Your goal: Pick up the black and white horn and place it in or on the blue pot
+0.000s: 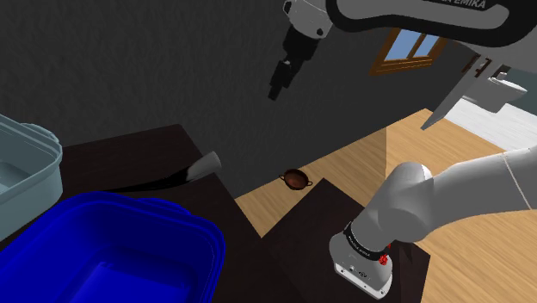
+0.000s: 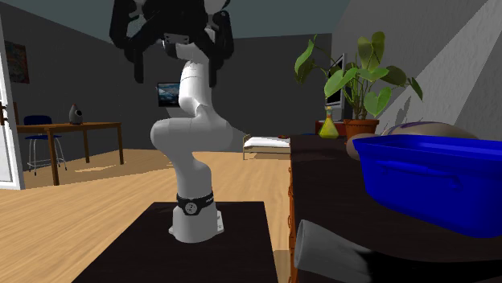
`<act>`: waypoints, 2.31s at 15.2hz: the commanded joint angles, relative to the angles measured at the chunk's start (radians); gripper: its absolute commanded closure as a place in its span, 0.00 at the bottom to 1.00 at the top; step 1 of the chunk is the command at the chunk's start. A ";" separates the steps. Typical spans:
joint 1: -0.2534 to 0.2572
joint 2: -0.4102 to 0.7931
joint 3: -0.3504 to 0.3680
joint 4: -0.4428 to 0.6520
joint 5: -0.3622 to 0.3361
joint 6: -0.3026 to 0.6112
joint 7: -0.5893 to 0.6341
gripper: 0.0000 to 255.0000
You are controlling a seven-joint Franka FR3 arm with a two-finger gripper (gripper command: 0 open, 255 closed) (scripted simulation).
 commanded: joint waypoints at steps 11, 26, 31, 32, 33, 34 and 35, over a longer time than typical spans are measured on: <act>0.125 0.354 0.090 0.146 -0.012 0.163 -0.221 0.00; 0.268 0.743 0.230 0.350 -0.122 0.267 -0.438 0.00; 0.290 0.802 0.243 0.352 -0.149 0.311 -0.456 0.00; 0.290 0.808 0.243 0.346 -0.152 0.322 -0.454 0.00; 0.291 0.814 0.242 0.340 -0.155 0.334 -0.453 0.00; 0.291 0.820 0.241 0.335 -0.158 0.345 -0.451 0.00; 0.292 0.827 0.240 0.329 -0.161 0.357 -0.449 0.00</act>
